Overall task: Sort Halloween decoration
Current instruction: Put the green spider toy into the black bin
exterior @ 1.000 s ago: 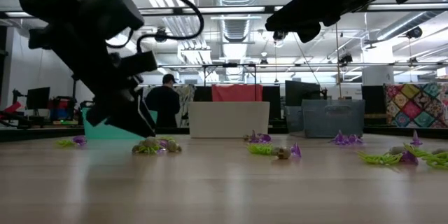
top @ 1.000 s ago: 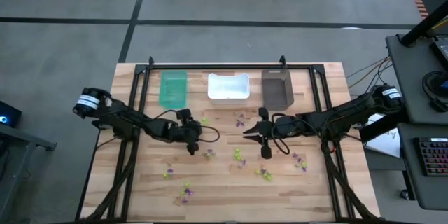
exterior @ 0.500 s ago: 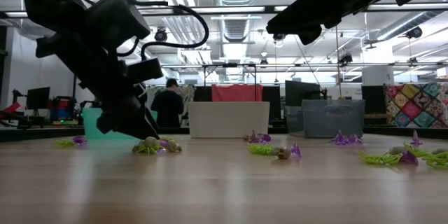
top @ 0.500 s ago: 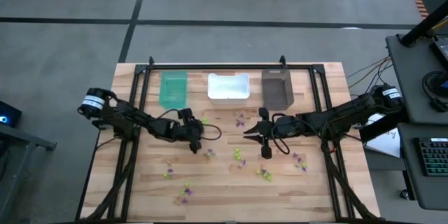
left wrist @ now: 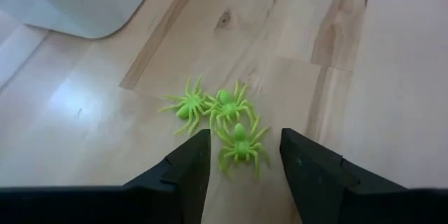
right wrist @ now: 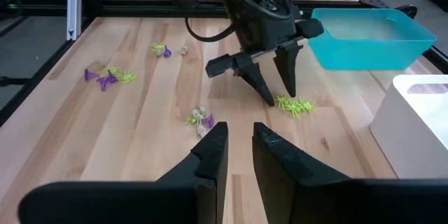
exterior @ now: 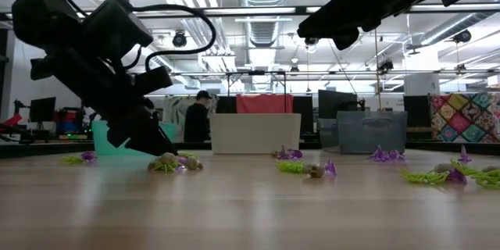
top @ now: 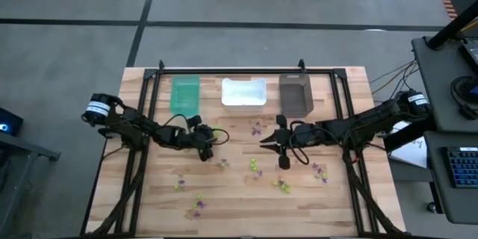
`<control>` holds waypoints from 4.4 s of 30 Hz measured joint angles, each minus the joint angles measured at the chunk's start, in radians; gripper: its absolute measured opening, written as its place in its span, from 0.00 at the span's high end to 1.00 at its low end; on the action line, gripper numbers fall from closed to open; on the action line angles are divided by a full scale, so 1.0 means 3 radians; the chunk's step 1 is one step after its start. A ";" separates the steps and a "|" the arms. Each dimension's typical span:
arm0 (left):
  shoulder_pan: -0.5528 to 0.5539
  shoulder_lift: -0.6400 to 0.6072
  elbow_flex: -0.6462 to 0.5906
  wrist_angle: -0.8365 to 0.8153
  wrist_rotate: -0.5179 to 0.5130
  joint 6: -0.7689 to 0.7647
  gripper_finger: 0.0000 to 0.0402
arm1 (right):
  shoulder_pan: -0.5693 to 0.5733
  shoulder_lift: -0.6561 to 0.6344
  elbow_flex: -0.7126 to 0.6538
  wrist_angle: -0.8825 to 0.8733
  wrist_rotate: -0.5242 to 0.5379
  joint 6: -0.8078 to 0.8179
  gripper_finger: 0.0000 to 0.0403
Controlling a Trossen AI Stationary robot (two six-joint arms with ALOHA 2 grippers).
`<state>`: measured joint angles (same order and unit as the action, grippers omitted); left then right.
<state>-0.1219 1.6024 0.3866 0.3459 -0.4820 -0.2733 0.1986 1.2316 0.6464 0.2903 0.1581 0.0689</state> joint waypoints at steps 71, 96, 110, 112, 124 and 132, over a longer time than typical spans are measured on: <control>-0.0027 -0.0605 -0.0199 0.0138 0.0195 -0.0023 0.91 | 0.0000 0.0003 0.0000 0.0025 0.0001 0.0146 0.86; -0.0025 -0.0328 -0.0199 0.0700 0.0593 0.0152 0.87 | 0.0000 0.0435 0.0000 0.0479 0.0001 0.0145 0.86; -0.0023 -0.0019 -0.0207 0.0936 0.0440 0.0271 0.50 | 0.0000 0.0501 0.0050 0.0574 -0.0006 0.0053 0.86; -0.0023 0.0068 -0.0207 0.1038 0.0440 0.0272 0.50 | 0.0000 0.0501 0.0050 0.0571 -0.0009 0.0052 0.86; -0.0024 0.0487 -0.0198 0.1385 0.0418 0.0219 0.59 | 0.0000 0.0501 0.0048 0.0571 -0.0014 0.0055 0.86; -0.0027 0.0448 -0.0199 0.1337 0.0456 0.0233 0.80 | 0.0000 0.0501 0.0048 0.0570 -0.0013 0.0065 0.86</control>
<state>-0.1299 1.7368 0.3267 0.7471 -0.3450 -0.2035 0.1986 1.3819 0.6609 0.4614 0.1543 0.0884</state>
